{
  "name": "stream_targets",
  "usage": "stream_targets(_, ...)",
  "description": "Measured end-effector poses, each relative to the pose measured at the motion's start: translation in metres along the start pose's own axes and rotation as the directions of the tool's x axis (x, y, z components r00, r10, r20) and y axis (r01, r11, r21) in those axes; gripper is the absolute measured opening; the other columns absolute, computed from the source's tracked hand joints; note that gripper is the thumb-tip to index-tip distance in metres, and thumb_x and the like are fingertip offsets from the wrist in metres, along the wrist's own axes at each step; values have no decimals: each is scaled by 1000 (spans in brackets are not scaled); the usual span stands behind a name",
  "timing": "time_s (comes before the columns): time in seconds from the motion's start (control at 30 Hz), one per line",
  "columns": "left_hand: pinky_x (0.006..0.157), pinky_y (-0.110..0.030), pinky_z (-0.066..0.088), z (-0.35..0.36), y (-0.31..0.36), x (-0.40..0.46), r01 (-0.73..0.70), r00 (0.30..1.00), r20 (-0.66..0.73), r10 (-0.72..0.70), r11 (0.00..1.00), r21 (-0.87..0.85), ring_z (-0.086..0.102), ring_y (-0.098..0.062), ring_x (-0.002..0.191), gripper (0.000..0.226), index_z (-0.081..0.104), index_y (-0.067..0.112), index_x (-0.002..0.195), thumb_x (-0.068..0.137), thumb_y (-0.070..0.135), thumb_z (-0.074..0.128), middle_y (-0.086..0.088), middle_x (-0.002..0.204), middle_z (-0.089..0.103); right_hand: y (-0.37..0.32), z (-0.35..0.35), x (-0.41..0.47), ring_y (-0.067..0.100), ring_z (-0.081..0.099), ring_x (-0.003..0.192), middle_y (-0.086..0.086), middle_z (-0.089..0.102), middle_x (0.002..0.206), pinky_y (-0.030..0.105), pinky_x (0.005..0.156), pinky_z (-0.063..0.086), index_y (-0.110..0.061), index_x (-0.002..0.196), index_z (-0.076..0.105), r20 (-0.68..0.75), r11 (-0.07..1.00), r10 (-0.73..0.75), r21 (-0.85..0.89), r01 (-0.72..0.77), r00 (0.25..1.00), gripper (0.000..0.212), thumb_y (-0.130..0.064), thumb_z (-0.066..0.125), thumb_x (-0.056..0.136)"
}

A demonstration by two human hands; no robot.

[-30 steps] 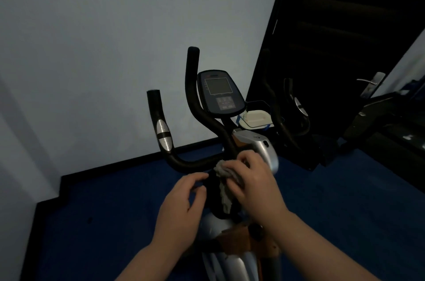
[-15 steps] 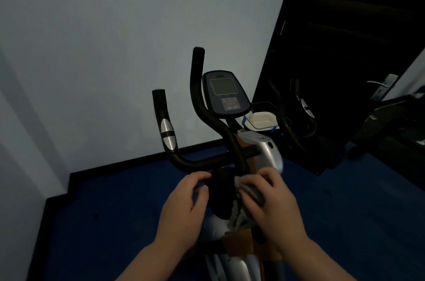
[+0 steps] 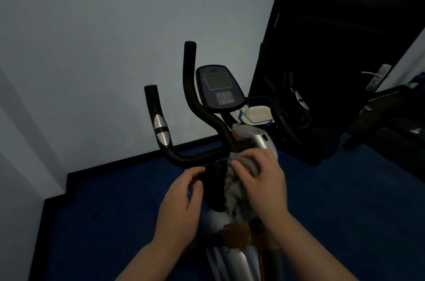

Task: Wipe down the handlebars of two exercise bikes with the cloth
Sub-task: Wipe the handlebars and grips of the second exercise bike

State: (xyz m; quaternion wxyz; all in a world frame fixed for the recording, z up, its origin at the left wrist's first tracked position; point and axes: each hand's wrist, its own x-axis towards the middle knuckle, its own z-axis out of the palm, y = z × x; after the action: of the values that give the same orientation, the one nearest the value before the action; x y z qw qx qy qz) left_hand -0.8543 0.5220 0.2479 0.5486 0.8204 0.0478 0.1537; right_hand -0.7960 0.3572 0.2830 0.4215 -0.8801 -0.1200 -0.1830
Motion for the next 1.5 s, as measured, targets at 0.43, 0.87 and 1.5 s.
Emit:
stream_targets(0.43,83,-36,53,3,-4,1,-5,1000,-22,5,1000,13,59,-5,93,27,53,48,113,97,28,44,12,101,61,1,6,-12,-4,54,94,-18,56,99,11,73,44,-36,100,63,-47,999,27,23,-26,999,19,-29,71,83)
stream_targets(0.87,78,-5,45,3,-1,1,40,998,-42,-46,988,-149,59,6,99,23,58,31,114,96,18,50,15,106,64,-9,34,-19,10,53,93,-13,66,94,27,84,33,-30,101,67,45,872,-287,-400,280,957,22,-37,52,88)
stream_targets(1.5,74,-17,48,6,-2,3,0,1000,-29,-8,966,-259,62,-8,87,25,63,26,99,93,33,39,9,92,67,-25,38,-35,6,61,97,-17,62,98,34,83,53,-35,99,66,119,961,37,268,-68,992,12,-31,65,87)
